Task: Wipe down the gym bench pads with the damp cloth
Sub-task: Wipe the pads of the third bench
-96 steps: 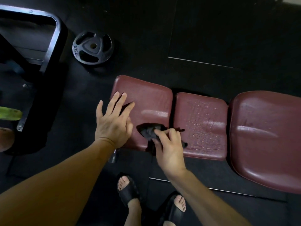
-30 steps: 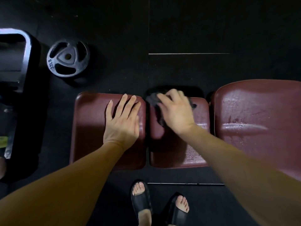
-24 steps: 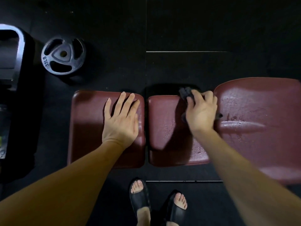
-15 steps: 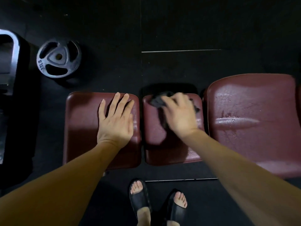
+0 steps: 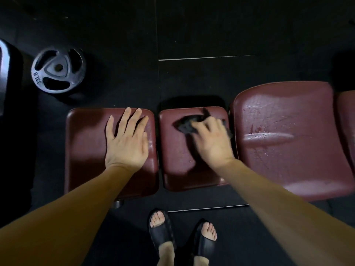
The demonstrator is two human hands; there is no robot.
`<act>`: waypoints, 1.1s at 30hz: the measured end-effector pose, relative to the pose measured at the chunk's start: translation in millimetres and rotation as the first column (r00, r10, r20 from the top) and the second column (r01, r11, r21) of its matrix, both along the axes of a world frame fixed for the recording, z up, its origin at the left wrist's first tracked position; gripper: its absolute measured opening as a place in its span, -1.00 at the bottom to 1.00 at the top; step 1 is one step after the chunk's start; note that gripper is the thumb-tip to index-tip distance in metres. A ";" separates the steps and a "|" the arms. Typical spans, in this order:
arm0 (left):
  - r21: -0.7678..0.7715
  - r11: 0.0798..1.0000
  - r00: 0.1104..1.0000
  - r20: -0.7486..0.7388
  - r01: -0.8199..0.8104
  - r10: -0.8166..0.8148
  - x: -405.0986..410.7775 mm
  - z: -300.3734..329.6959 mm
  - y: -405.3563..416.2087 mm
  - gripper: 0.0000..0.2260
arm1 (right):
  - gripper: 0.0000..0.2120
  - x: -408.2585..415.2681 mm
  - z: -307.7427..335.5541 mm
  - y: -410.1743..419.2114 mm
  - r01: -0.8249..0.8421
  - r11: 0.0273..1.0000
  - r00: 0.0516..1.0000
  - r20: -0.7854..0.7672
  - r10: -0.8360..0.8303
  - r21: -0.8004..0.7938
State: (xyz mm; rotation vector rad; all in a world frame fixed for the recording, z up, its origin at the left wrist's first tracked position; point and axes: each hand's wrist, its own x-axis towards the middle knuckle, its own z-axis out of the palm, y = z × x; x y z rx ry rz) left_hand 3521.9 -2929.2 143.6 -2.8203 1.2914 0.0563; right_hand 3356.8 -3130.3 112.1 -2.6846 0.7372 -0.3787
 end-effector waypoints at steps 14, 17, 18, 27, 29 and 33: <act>0.011 1.000 1.000 0.003 0.001 -0.001 1.6 -2.7 1.0 -0.53 | -0.76 52.1 5.9 29.6 0.243 0.968 0.966 0.072 -0.247 0.058; 0.006 1.000 1.000 -0.002 -0.002 0.002 0.5 -0.4 0.9 -0.53 | -0.78 1.5 8.9 54.9 0.021 0.996 0.998 0.060 -0.026 0.088; 0.010 1.000 1.000 0.000 -0.004 0.004 0.1 0.4 1.3 -0.52 | -0.76 -21.0 10.8 68.8 -0.049 0.993 0.998 0.045 0.044 0.110; 0.000 1.000 1.000 0.007 0.001 -0.001 0.5 -0.1 3.5 -0.52 | -0.83 56.1 12.0 42.8 -0.029 0.999 0.997 0.071 0.030 -0.020; -0.006 1.000 1.000 0.010 0.005 -0.005 0.0 0.4 2.7 -0.52 | -0.83 68.1 14.7 45.4 0.024 1.000 0.996 0.089 -0.023 -0.013; -0.032 0.999 1.000 -0.023 -0.004 0.003 -1.9 6.3 3.6 -0.53 | -0.81 -4.3 17.2 88.8 -0.088 0.994 0.994 0.076 0.083 0.066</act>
